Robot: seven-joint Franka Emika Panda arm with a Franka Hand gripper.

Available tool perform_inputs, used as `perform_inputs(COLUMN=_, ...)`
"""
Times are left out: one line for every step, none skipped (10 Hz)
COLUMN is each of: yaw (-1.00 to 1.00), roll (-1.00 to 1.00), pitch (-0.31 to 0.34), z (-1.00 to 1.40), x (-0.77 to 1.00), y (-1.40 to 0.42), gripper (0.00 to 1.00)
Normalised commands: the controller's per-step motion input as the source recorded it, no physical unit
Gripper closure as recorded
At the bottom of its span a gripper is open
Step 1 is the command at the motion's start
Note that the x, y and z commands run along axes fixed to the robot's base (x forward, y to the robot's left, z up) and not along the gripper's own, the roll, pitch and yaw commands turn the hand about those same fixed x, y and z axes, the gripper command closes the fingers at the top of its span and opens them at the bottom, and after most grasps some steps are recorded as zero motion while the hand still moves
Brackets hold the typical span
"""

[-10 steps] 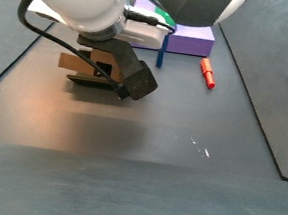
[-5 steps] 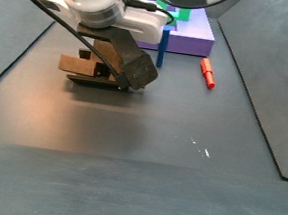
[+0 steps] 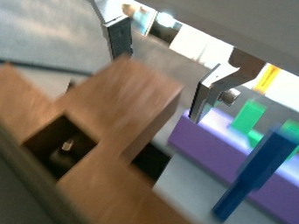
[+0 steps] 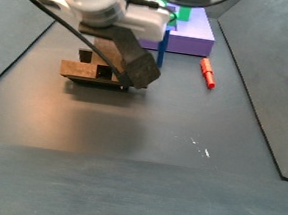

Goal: Pick up the brown object. Move up. Place the brown object on the fixture. Regrasp the brown object. Move to above the board. Insert the brown object.
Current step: Regrasp the brown object.

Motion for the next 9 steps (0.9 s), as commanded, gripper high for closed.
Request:
perform_inputs(yaw=0.06, roll=0.48, pitch=0.091, z=0.93, x=-0.04, y=0.00, gripper=0.00)
perform_inputs(yaw=0.20, roll=0.99, pitch=0.049, z=0.62, x=-0.03, y=-0.05, gripper=0.00)
perform_inputs(yaw=0.35, roll=1.00, pitch=0.123, z=0.30, x=0.00, y=-0.05, gripper=0.00)
perform_inputs(yaw=0.37, roll=1.00, pitch=0.123, z=0.27, x=0.00, y=-0.03, gripper=0.00)
perform_inputs(yaw=0.37, roll=1.00, pitch=0.074, z=0.33, x=0.04, y=-0.03, gripper=0.00)
perform_inputs(yaw=0.45, roll=1.00, pitch=0.097, z=0.52, x=0.05, y=-0.02, gripper=0.00)
perform_inputs(yaw=0.46, roll=0.98, pitch=0.089, z=0.57, x=0.04, y=-0.03, gripper=0.00)
perform_inputs(yaw=0.44, roll=1.00, pitch=0.094, z=0.55, x=0.02, y=-0.05, gripper=0.00)
perform_inputs(yaw=0.41, roll=1.00, pitch=0.106, z=0.36, x=0.09, y=0.00, gripper=0.00)
